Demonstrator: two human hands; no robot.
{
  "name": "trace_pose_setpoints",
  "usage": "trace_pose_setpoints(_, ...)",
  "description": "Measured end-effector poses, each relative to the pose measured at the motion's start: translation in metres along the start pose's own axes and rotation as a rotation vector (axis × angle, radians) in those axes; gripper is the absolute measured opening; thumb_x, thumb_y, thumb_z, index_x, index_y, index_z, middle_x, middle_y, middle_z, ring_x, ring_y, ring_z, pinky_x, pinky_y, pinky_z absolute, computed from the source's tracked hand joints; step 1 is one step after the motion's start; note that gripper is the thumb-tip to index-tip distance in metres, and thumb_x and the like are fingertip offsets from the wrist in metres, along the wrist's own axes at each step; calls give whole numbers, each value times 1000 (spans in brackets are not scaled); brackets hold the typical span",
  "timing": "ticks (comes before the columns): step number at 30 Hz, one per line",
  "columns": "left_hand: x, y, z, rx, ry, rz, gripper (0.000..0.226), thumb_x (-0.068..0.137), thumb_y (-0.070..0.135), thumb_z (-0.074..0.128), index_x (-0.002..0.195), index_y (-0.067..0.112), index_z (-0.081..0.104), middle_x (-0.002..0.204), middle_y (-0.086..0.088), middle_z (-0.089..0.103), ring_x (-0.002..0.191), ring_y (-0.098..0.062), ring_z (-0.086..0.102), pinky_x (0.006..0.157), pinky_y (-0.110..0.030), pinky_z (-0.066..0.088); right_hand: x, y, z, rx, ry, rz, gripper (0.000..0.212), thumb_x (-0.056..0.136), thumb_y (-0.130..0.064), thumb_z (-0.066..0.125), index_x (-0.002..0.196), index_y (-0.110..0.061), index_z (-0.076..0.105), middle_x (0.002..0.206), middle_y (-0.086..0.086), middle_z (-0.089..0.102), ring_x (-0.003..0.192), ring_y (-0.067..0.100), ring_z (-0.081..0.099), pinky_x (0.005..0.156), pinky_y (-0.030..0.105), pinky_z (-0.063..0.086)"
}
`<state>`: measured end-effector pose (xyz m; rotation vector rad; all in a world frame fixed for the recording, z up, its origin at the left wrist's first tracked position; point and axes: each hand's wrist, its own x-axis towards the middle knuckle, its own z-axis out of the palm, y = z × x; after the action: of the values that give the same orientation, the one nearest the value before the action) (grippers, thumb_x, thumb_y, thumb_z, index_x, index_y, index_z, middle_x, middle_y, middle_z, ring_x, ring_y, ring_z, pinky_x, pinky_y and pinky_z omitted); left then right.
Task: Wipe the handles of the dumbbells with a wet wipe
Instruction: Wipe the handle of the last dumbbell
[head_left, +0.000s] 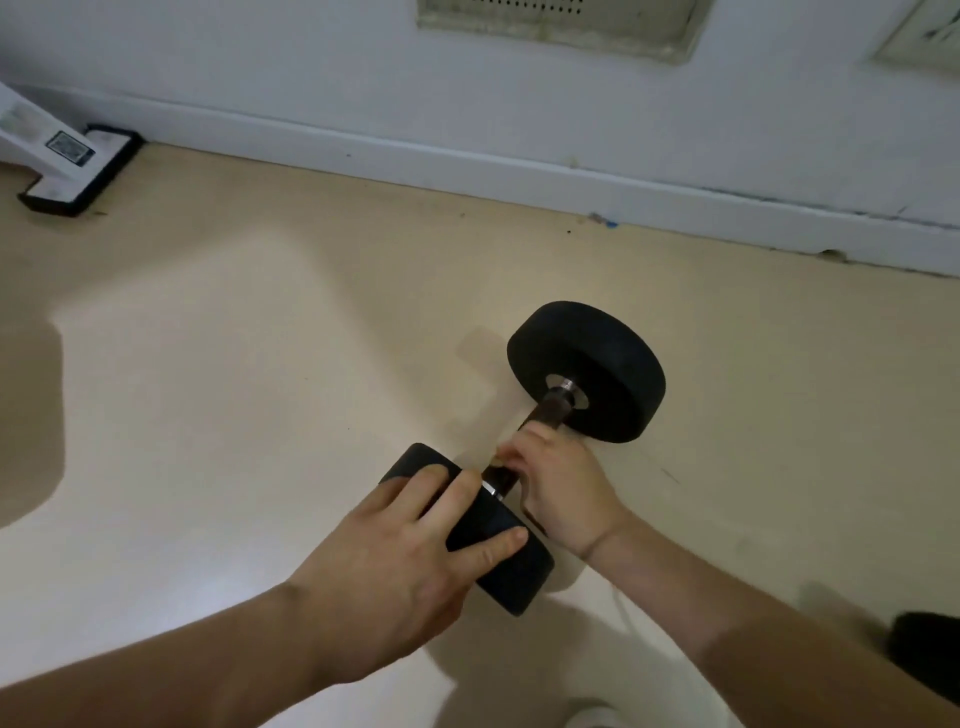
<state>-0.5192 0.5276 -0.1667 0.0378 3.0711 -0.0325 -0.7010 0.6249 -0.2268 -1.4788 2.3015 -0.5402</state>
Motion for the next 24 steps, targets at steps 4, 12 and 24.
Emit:
trace_pose_setpoints(4,4,8,5,-77,-7,23,53,80,44,55,132,38,50,130,-17,50,106,-36,49,81,-47,51,17,29,-22,-61,63,147,19,90,-11,57,108,-13,63,112,2,59,95,19,62,87,27,49)
trace_pose_setpoints(12,-1,26,0,-195,-13,-32,48,80,40,57,128,37,55,131,-15,50,110,-34,49,90,-49,49,-2,12,-14,-93,10,59,14,81,-1,65,92,-8,70,105,6,62,95,19,64,90,24,47)
trace_pose_setpoints(24,16,33,6,-515,96,-507,45,87,44,61,130,44,47,147,0,34,135,-22,31,106,-32,35,8,39,-14,-62,175,-33,17,80,-3,67,94,-12,72,93,1,60,84,19,60,83,34,53)
